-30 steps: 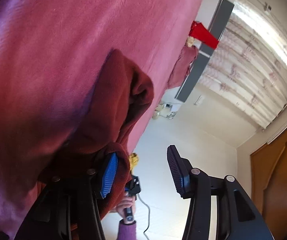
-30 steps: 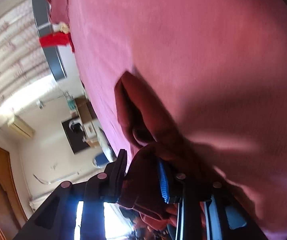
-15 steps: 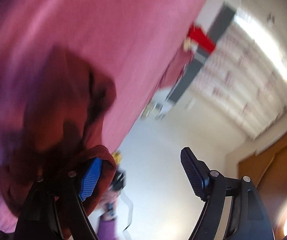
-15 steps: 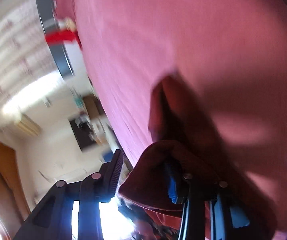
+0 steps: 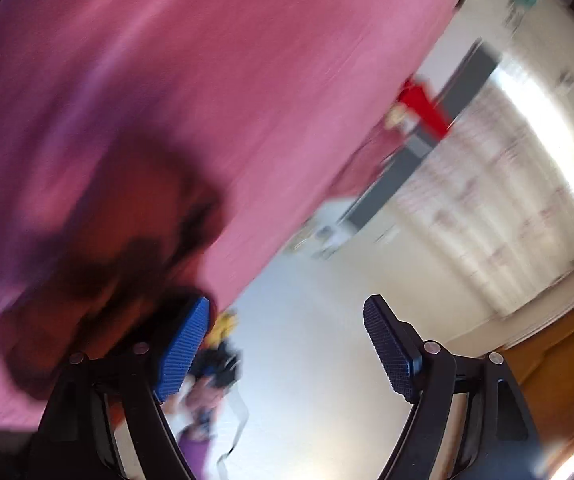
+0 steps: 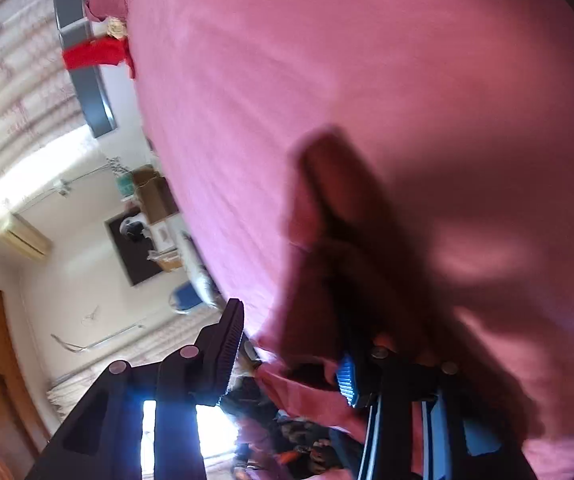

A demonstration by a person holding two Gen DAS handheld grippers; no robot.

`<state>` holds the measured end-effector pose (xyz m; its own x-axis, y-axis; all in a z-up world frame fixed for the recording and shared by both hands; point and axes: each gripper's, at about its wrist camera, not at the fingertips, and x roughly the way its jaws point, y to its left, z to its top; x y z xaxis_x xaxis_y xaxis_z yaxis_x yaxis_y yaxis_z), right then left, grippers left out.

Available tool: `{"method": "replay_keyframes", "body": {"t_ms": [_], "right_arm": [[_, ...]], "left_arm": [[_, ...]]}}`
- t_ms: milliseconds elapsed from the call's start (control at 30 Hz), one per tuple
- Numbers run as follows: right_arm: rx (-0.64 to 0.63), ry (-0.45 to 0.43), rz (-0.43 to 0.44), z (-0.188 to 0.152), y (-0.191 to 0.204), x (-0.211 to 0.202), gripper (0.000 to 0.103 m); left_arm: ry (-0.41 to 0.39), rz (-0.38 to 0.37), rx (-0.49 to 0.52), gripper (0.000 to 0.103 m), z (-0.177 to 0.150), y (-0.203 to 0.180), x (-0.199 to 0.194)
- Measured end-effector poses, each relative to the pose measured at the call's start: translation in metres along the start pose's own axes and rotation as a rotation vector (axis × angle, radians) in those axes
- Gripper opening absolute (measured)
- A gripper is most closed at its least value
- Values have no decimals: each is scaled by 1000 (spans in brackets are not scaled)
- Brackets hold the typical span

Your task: Fold clothes

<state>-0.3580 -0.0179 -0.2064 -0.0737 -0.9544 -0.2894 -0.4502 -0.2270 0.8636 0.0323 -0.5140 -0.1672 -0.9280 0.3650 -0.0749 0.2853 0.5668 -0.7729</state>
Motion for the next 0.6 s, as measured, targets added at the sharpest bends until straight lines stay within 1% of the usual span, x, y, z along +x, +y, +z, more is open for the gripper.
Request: {"method": "replay_keyframes", "body": {"t_ms": [33, 67, 100, 133, 200, 233, 300, 333, 400, 433, 467, 500, 533, 567, 600], "right_arm": [[20, -68, 61, 3, -1, -5, 45], [27, -104, 72, 4, -1, -8, 45], [23, -110, 37, 3, -3, -8, 45], [-1, -105, -1, 2, -2, -7, 46], [-88, -76, -47, -6, 3, -10, 46], [-130, -58, -71, -11, 5, -12, 46], [-250, -14, -157, -26, 13, -16, 46], [-331, 20, -206, -39, 17, -19, 46], [-454, 84, -279, -64, 20, -21, 46], [-497, 119, -298, -74, 23, -17, 46], [-524, 159, -301, -84, 24, -11, 46], [-542, 188, -300, -96, 22, -5, 46], [-554, 205, -299, -107, 19, 1, 46], [-566, 222, -297, -117, 16, 8, 46], [-578, 240, -295, -128, 14, 15, 46]], "left_arm": [[-46, -53, -11, 80, 6, -3, 1], [-96, -118, -33, 80, 10, 2, -1], [-131, -176, -61, 80, 14, 8, -5], [-149, -205, -82, 80, 17, 11, -5], [-142, -174, -63, 80, 21, 14, -11], [-125, -132, -29, 80, 22, 14, -17], [-85, -5, 98, 80, 20, 6, -29], [-71, 78, 185, 80, 16, 1, -38], [-64, 272, 407, 80, 0, -13, -47], [-60, 363, 499, 80, -11, -17, -46], [-29, 423, 579, 80, -21, -19, -41], [10, 474, 655, 80, -32, -20, -34], [68, 505, 692, 80, -43, -15, -28], [133, 530, 715, 80, -55, -8, -22], [198, 533, 705, 80, -62, -1, -17]]}}
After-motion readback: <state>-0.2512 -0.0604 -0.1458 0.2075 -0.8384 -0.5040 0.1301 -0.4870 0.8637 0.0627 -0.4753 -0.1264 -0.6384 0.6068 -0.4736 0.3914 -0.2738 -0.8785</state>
